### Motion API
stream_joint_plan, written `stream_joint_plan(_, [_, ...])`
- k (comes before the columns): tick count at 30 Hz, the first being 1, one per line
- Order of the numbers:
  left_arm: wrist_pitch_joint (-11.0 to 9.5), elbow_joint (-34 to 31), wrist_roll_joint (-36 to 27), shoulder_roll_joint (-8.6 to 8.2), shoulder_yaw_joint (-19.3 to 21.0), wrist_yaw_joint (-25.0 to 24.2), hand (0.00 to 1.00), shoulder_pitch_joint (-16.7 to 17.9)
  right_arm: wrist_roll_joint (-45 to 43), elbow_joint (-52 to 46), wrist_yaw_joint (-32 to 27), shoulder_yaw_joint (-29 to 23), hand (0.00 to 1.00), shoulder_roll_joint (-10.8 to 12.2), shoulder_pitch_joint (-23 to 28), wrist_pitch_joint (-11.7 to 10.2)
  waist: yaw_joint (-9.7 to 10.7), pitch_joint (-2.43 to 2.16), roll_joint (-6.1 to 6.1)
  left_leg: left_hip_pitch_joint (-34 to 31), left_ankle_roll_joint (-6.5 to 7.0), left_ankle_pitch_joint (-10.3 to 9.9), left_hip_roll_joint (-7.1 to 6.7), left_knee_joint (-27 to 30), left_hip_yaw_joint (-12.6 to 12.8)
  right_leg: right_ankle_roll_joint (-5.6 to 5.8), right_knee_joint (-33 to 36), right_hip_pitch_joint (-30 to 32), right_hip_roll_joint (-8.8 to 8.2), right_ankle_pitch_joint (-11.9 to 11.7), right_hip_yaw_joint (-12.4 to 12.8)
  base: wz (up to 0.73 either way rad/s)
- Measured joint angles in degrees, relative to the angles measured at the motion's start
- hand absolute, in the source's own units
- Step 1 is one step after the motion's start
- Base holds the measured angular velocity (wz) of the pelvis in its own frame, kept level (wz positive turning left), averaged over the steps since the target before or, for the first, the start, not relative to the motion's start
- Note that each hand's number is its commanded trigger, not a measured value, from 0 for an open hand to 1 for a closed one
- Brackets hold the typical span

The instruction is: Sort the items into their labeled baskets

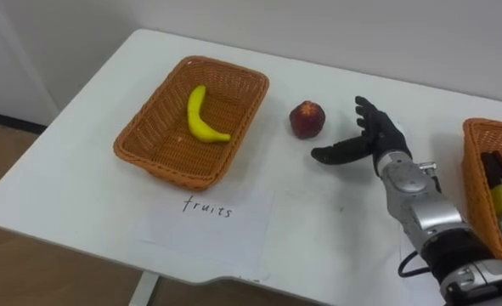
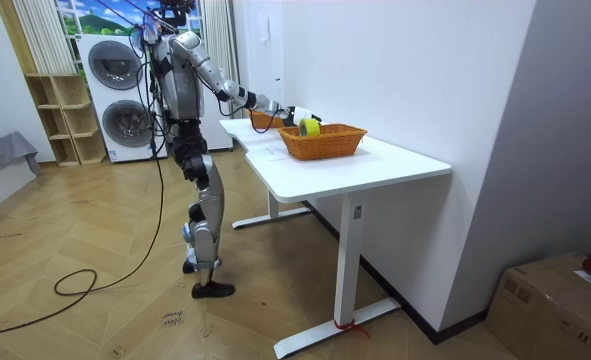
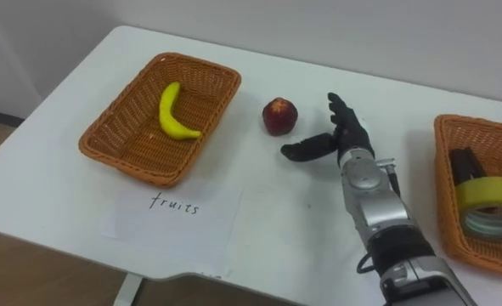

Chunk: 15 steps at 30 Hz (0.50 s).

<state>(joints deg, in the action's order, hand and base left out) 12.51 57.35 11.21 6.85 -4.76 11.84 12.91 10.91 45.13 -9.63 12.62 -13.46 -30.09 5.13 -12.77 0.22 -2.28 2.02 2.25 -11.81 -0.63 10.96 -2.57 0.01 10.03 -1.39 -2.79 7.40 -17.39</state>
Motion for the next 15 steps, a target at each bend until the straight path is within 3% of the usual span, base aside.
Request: stream_joint_plan(15, [-0.07,0.05,-0.49,-0.21,-1.07,0.07,0.0,-0.12,-3.29,1.85,-0.75,-0.42,0.0,-0.01,-1.61,-2.01,-0.38,0.38,-0.23,-2.8,0.01,0.02,-0.01,0.78,0.1,-0.2,0.87,2.65,-0.12,-0.16,-0.01,0.0])
